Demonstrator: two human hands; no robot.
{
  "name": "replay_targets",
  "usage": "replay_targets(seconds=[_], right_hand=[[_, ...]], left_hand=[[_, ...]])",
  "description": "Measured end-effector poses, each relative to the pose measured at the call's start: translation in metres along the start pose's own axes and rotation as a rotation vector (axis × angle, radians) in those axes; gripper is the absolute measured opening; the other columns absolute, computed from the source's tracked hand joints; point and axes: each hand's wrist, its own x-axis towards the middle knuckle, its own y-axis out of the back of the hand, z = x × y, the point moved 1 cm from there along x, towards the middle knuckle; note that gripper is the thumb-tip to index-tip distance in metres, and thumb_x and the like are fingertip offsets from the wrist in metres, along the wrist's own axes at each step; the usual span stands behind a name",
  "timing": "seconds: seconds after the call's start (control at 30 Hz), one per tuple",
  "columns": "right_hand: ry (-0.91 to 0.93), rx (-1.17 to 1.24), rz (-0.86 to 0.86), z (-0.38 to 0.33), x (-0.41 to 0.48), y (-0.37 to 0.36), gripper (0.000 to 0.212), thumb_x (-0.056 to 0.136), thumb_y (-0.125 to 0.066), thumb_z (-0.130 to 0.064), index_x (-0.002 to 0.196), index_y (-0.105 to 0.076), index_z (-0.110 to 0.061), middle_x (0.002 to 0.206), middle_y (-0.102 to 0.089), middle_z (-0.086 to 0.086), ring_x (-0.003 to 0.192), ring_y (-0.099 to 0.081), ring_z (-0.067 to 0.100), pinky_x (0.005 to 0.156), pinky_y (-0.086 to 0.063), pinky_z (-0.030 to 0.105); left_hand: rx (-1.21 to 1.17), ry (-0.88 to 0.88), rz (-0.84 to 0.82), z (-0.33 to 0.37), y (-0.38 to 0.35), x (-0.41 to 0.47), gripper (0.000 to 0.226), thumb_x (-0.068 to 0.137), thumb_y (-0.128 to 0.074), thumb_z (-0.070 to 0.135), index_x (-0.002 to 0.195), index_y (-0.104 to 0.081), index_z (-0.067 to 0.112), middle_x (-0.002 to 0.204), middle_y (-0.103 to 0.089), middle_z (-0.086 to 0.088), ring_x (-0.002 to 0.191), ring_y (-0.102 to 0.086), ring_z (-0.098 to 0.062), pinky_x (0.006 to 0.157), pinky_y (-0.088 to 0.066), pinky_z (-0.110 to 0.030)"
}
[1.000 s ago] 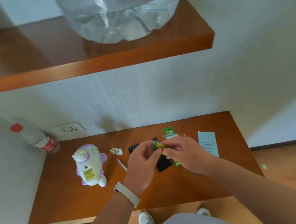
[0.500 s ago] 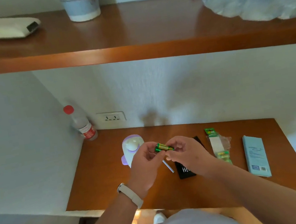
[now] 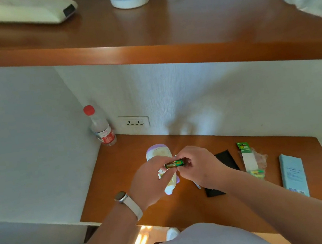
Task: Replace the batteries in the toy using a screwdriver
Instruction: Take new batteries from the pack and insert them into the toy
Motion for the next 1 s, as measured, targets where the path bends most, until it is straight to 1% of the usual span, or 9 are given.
replay_targets(seconds=[0.1, 0.2, 0.27, 0.33, 0.5, 0.63, 0.73, 0.9, 1.0], right_hand=[[-0.020, 0.073, -0.004, -0.002, 0.008, -0.005, 0.020, 0.088, -0.065, -0.018, 0.107, -0.067, -0.022, 0.095, -0.063, -0.010, 0.084, -0.058, 0.008, 0.072, -0.048, 0.017], [-0.079, 0.208, -0.004, -0.004, 0.015, -0.010, 0.026, 0.085, -0.068, -0.019, 0.109, -0.063, -0.028, 0.097, -0.065, -0.014, 0.087, -0.062, 0.006, 0.078, -0.054, 0.018], [-0.101, 0.287, -0.011, -0.005, 0.018, -0.014, 0.026, 0.083, -0.070, -0.018, 0.103, -0.060, -0.032, 0.094, -0.066, -0.014, 0.087, -0.062, 0.003, 0.078, -0.054, 0.017], [-0.139, 0.360, -0.022, -0.005, 0.020, -0.017, 0.027, 0.083, -0.071, -0.016, 0.098, -0.060, -0.035, 0.093, -0.069, -0.011, 0.086, -0.065, 0.004, 0.077, -0.057, 0.020], [-0.260, 0.500, -0.018, 0.001, 0.024, -0.025, 0.018, 0.084, -0.071, -0.014, 0.099, -0.070, -0.025, 0.090, -0.074, -0.006, 0.085, -0.069, 0.005, 0.071, -0.059, 0.019], [-0.259, 0.513, -0.016, 0.000, 0.027, -0.029, 0.017, 0.085, -0.070, -0.013, 0.091, -0.068, -0.028, 0.087, -0.074, -0.004, 0.081, -0.070, 0.010, 0.070, -0.058, 0.022], [-0.251, 0.524, -0.036, -0.003, 0.027, -0.032, 0.022, 0.086, -0.069, -0.012, 0.089, -0.065, -0.033, 0.086, -0.075, -0.006, 0.081, -0.071, 0.008, 0.067, -0.059, 0.021], [-0.232, 0.521, -0.059, -0.003, 0.026, -0.033, 0.024, 0.087, -0.068, -0.011, 0.091, -0.063, -0.035, 0.088, -0.075, -0.010, 0.084, -0.071, 0.002, 0.070, -0.059, 0.020], [-0.199, 0.531, -0.063, -0.004, 0.024, -0.032, 0.029, 0.087, -0.068, -0.009, 0.090, -0.061, -0.037, 0.088, -0.074, -0.009, 0.086, -0.070, 0.004, 0.073, -0.058, 0.020]], left_hand=[[-0.012, 0.052, 0.024, -0.008, 0.000, 0.002, 0.023, 0.095, -0.063, 0.038, 0.116, -0.069, 0.031, 0.111, -0.068, 0.014, 0.100, -0.061, -0.012, 0.088, -0.055, -0.033], [-0.091, 0.097, 0.047, -0.015, 0.000, 0.003, 0.021, 0.093, -0.068, 0.034, 0.112, -0.073, 0.026, 0.104, -0.071, 0.010, 0.095, -0.064, -0.014, 0.087, -0.056, -0.040], [-0.155, 0.113, 0.077, -0.018, -0.001, 0.002, 0.014, 0.093, -0.069, 0.028, 0.106, -0.073, 0.028, 0.097, -0.071, 0.013, 0.090, -0.065, -0.012, 0.082, -0.058, -0.040], [-0.201, 0.148, 0.089, -0.020, -0.003, 0.001, 0.016, 0.094, -0.069, 0.025, 0.108, -0.072, 0.032, 0.096, -0.070, 0.016, 0.090, -0.065, -0.011, 0.080, -0.059, -0.036], [-0.244, 0.219, 0.078, -0.028, -0.008, 0.002, 0.023, 0.095, -0.066, 0.026, 0.118, -0.069, 0.030, 0.101, -0.070, 0.017, 0.094, -0.065, -0.009, 0.076, -0.054, -0.017], [-0.178, 0.185, 0.077, -0.030, -0.007, 0.002, 0.027, 0.098, -0.063, 0.024, 0.124, -0.063, 0.030, 0.108, -0.069, 0.014, 0.098, -0.066, -0.007, 0.083, -0.059, -0.024], [-0.199, 0.172, 0.088, -0.031, -0.005, 0.002, 0.028, 0.097, -0.063, 0.021, 0.125, -0.064, 0.026, 0.111, -0.071, 0.010, 0.100, -0.067, -0.011, 0.084, -0.060, -0.031], [-0.216, 0.182, 0.094, -0.031, -0.005, 0.000, 0.029, 0.098, -0.063, 0.019, 0.125, -0.066, 0.025, 0.112, -0.070, 0.009, 0.100, -0.065, -0.013, 0.086, -0.059, -0.027], [-0.220, 0.170, 0.089, -0.030, -0.004, 0.000, 0.024, 0.097, -0.064, 0.021, 0.117, -0.065, 0.034, 0.105, -0.070, 0.013, 0.096, -0.066, -0.010, 0.081, -0.058, -0.026]])
